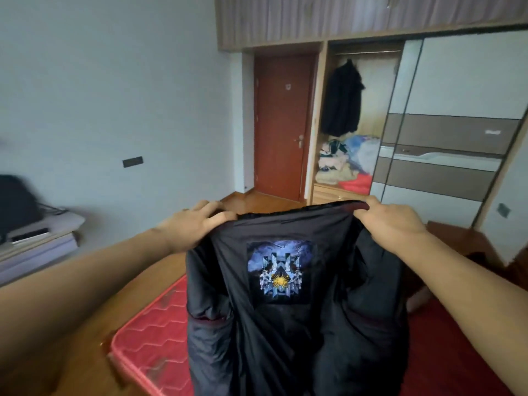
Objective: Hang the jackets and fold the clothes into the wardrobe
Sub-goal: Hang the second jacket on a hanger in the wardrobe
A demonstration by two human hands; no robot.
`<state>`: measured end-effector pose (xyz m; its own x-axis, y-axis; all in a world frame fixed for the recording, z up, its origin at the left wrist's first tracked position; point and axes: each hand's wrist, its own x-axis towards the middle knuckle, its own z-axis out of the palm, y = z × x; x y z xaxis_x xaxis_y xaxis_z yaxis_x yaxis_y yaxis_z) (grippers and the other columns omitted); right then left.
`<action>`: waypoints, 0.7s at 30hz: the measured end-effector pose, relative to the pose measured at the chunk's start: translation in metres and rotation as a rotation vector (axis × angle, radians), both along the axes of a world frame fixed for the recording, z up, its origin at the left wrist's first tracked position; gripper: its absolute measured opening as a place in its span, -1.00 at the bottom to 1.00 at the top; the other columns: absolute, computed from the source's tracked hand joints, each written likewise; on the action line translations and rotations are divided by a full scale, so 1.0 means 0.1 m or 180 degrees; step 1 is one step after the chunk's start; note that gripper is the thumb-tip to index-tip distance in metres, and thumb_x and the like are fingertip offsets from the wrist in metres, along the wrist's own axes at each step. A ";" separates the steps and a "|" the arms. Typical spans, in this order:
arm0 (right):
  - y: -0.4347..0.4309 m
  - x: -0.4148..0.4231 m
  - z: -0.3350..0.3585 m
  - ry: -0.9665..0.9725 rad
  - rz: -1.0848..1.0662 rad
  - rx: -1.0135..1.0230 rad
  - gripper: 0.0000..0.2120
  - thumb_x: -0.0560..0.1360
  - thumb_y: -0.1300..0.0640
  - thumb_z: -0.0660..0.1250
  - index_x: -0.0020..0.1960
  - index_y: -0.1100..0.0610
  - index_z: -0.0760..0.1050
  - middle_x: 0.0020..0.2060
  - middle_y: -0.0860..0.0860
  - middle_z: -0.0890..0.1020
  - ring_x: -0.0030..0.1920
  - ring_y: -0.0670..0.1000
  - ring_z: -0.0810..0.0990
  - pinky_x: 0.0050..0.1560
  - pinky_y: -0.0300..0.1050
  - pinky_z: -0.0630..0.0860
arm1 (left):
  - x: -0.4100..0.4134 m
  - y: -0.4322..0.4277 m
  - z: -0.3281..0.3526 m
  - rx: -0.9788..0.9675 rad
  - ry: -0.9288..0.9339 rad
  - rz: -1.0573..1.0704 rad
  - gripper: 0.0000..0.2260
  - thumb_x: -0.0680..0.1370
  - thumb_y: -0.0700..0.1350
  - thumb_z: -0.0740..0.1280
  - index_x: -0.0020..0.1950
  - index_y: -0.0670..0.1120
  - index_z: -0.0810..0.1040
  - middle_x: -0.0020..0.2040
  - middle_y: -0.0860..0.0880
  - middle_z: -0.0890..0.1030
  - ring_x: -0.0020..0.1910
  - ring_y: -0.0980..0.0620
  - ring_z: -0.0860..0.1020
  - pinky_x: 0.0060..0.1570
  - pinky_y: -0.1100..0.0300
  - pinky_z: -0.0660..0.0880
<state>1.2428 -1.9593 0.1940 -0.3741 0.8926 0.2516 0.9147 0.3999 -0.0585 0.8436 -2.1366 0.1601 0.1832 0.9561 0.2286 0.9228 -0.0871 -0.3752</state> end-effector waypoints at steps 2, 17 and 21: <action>0.04 -0.46 -0.01 0.0033 0.0206 0.0055 -0.57 0.60 -0.19 0.02 0.26 0.00 0.47 -0.10 0.06 0.59 -0.11 0.18 0.54 -0.15 0.01 0.38 | -0.29 -0.23 0.03 0.0041 0.0109 0.0023 -0.36 0.58 -0.24 0.30 0.50 0.24 0.10 0.55 -0.08 0.18 0.39 -0.18 0.38 0.11 -0.13 0.56; -0.41 -3.61 0.07 -0.0923 0.1597 0.0568 -0.61 0.53 0.31 0.27 0.31 0.03 0.39 0.02 0.11 0.36 -0.14 0.17 0.53 -0.21 0.02 0.45 | -1.82 -1.59 0.18 0.0666 -0.0883 0.2831 -0.53 0.53 -0.27 0.21 0.35 0.15 0.52 0.30 0.01 0.44 0.28 -0.14 0.47 0.06 -0.07 0.55; -0.63 -4.28 0.07 -0.0805 0.1958 0.0505 -0.62 0.52 0.30 0.30 0.28 0.03 0.38 -0.03 0.10 0.33 -0.29 0.08 0.46 -0.30 -0.04 0.40 | -2.18 -1.95 0.24 0.0961 -0.0980 0.3319 -0.49 0.51 -0.29 0.19 0.34 0.17 0.52 0.24 0.02 0.45 0.24 -0.14 0.45 0.05 -0.10 0.55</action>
